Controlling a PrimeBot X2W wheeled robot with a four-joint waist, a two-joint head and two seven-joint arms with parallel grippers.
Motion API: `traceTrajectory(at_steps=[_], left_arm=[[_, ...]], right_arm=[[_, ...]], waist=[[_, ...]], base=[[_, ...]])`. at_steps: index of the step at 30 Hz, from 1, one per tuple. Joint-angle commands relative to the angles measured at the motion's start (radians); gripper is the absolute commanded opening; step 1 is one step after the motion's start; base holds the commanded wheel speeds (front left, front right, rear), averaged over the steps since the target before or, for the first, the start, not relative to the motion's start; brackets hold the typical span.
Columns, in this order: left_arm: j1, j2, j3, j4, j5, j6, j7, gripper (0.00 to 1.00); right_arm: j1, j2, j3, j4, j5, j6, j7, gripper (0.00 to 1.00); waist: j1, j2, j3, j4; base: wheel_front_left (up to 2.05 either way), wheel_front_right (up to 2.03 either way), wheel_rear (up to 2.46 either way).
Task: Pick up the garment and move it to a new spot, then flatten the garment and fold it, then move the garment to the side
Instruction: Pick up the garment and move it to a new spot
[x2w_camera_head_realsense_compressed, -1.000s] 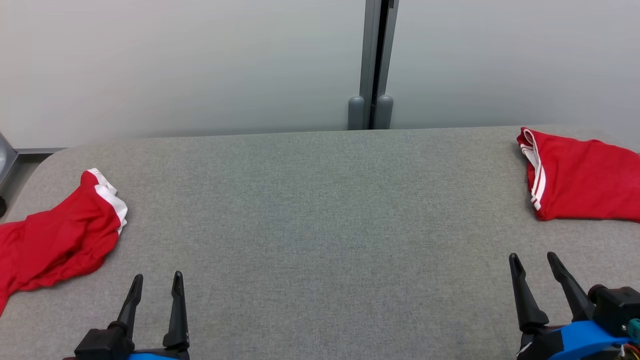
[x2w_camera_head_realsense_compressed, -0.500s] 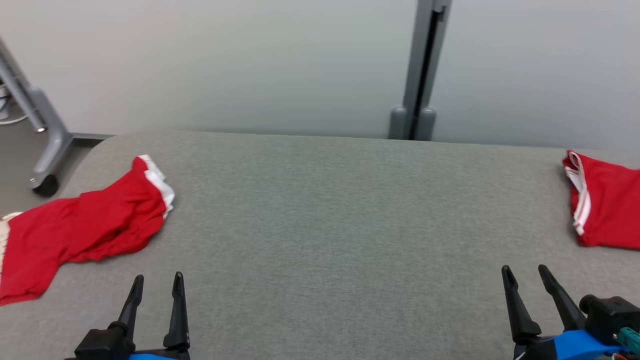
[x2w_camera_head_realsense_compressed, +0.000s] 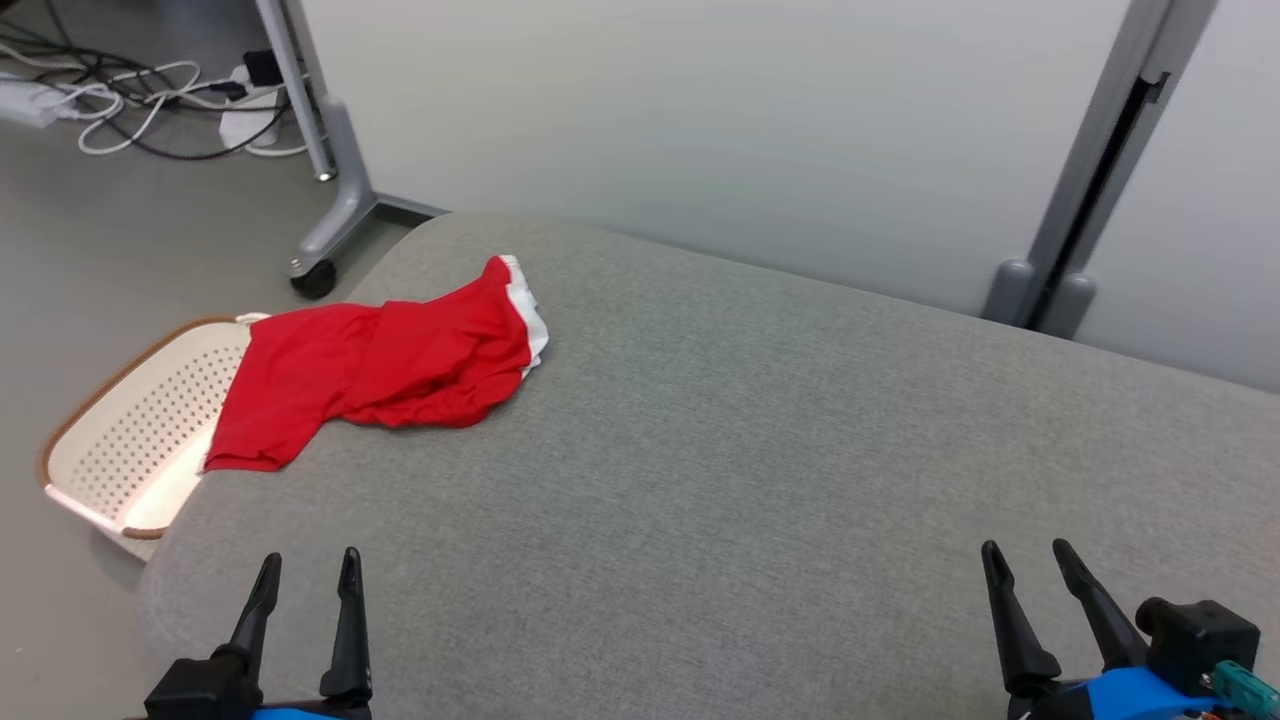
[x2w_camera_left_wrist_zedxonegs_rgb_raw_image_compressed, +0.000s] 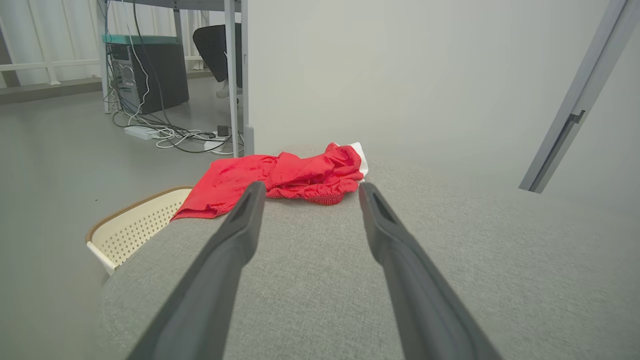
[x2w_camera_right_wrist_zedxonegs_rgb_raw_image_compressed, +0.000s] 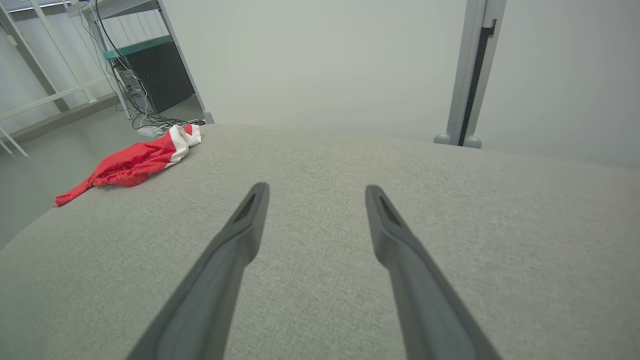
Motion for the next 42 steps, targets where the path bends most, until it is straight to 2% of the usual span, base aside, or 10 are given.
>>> traceTrajectory(at_steps=[1, 11, 25, 28, 32, 36, 39, 42], left_arm=[[-0.009, 0.005, 0.003, -0.002, -0.003, 0.002, -0.002, 1.00], [0.008, 0.018, 0.016, -0.004, -0.010, 0.013, -0.003, 1.00], [0.014, 0.014, 0.028, -0.028, -0.013, 0.023, -0.004, 1.00], [-0.001, 0.020, 0.024, -0.041, -0.011, 0.033, 0.022, 1.00], [-0.029, 0.029, 0.040, -0.116, -0.029, 0.049, 0.071, 1.00], [-0.061, 0.044, 0.078, -0.263, -0.075, 0.082, 0.196, 1.00], [-0.099, 0.070, 0.115, -0.358, -0.125, 0.101, 0.307, 1.00], [-0.138, 0.117, 0.149, -0.382, -0.142, 0.108, 0.375, 1.00]], right_arm=[[-0.015, 0.000, 0.003, 0.005, 0.002, 0.000, -0.009, 1.00], [-0.037, 0.000, 0.035, 0.046, -0.006, 0.000, -0.041, 1.00], [-0.062, 0.000, 0.048, 0.073, -0.016, 0.000, -0.049, 1.00], [-0.058, 0.000, 0.044, 0.073, -0.014, 0.000, -0.050, 1.00], [-0.056, 0.000, 0.042, 0.067, -0.015, 0.000, -0.049, 1.00], [-0.072, -0.001, 0.044, 0.058, -0.017, 0.000, -0.044, 1.00], [-0.083, 0.000, 0.044, 0.053, -0.016, 0.000, -0.041, 1.00], [-0.098, -0.002, 0.051, 0.045, -0.018, 0.000, -0.036, 1.00]], waist=[[0.0000, -0.0002, 0.026, 0.040], [0.0000, -0.0002, 0.032, 0.131], [0.0000, -0.0002, 0.051, 0.138], [0.0000, -0.0002, 0.054, 0.138], [0.0000, -0.0002, 0.066, 0.130], [0.0000, -0.0002, 0.092, 0.108], [0.0000, -0.0002, 0.118, 0.089], [0.0000, -0.0002, 0.141, 0.070]], base=[[0.00, 0.00, 0.00], [0.00, 0.00, 0.00], [0.00, 0.00, 0.00], [0.00, 0.00, 0.00], [0.00, 0.00, 0.00], [0.00, 0.00, 0.00], [0.00, 0.00, 0.00], [0.00, 0.00, 0.00]])
